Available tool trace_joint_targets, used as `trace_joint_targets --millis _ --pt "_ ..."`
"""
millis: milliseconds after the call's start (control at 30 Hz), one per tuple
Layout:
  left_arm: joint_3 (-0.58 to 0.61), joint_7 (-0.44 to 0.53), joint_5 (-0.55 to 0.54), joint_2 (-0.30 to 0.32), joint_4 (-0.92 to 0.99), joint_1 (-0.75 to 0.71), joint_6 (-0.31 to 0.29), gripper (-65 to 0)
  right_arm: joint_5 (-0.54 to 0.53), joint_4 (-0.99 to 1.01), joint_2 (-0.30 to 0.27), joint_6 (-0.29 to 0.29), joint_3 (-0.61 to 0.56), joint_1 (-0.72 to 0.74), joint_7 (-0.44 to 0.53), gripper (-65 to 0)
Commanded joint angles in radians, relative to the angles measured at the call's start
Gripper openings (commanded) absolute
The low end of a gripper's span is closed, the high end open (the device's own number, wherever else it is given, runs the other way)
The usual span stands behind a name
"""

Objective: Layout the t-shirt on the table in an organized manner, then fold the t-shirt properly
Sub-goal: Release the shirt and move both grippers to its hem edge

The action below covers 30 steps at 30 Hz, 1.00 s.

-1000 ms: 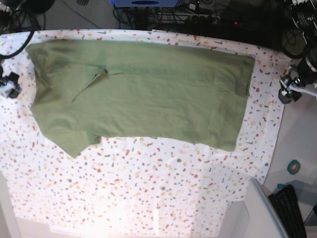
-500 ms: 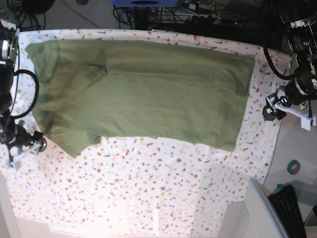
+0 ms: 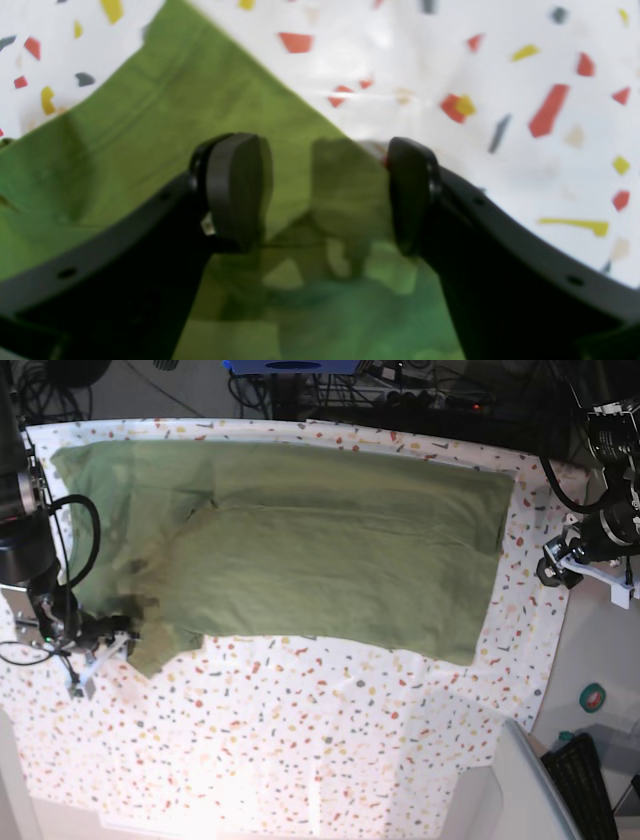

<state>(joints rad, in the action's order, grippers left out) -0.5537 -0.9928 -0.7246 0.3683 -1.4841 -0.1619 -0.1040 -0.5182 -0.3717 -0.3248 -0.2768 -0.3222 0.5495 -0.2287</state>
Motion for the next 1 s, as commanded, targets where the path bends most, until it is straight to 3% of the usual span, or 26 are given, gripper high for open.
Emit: trace_joint_targets --millis 0,100,267,367,500,633,767,967 --pt "-0.006 0.013 -0.013 0.019 -0.014 0.009 -0.004 -24.7 -0.007 -0.008 -0.009 -0.008 -0.004 0.022 -0.010 -27.3" --pt "-0.002 0.013 -0.013 0.019 -0.014 0.008 -0.004 -24.7 -0.007 -0.008 -0.006 -0.003 -0.004 0.013 0.012 -32.9" --pt "0.004 0.013 -0.011 0.019 -0.014 0.020 -0.004 -24.7 -0.007 -0.013 -0.006 0.055 -0.004 0.001 0.041 -63.9" --pt "0.062 0.013 0.004 0.030 -0.010 0.077 -0.001 -24.7 -0.010 -0.014 -0.006 0.060 -0.004 0.001 0.041 -65.0" --pt "0.229 0.013 0.167 0.038 0.056 0.212 0.000 -24.7 -0.010 -0.016 -0.004 0.060 -0.004 0.001 0.039 -65.0" --pt "0.311 0.013 0.300 -0.022 0.257 0.393 0.000 -24.7 -0.010 -0.016 -0.004 0.060 -0.004 0.001 0.039 -65.0" --pt "0.353 0.018 0.319 -0.045 0.504 0.562 -0.004 -24.7 -0.010 -0.016 -0.003 0.060 -0.004 0.001 0.039 -65.0" --pt "0.495 0.213 0.314 -0.042 0.857 0.738 -0.004 -24.7 -0.012 -0.016 -0.003 0.060 -0.004 0.001 0.039 -65.0"
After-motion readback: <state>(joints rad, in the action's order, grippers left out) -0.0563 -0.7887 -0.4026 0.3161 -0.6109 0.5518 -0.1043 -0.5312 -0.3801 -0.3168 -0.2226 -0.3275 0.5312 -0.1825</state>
